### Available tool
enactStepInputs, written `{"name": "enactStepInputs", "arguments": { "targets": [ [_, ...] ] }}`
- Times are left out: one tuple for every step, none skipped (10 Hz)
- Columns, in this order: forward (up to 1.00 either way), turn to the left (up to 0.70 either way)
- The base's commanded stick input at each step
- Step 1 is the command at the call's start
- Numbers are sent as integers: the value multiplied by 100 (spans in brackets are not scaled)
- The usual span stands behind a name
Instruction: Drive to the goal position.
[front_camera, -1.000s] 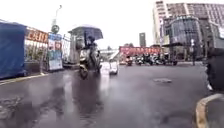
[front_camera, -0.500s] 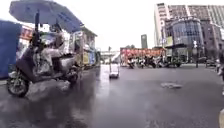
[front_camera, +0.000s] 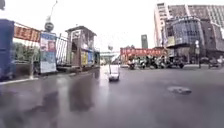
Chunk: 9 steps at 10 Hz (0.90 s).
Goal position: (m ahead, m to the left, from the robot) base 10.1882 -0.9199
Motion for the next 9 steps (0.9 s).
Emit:
{"name": "enactStepInputs", "arguments": {
  "targets": [
    [69, 1],
    [69, 1],
    [69, -1],
    [69, -6],
    [69, -11],
    [69, -11],
    [69, -10],
    [69, -3],
    [69, 1]
  ]
}}
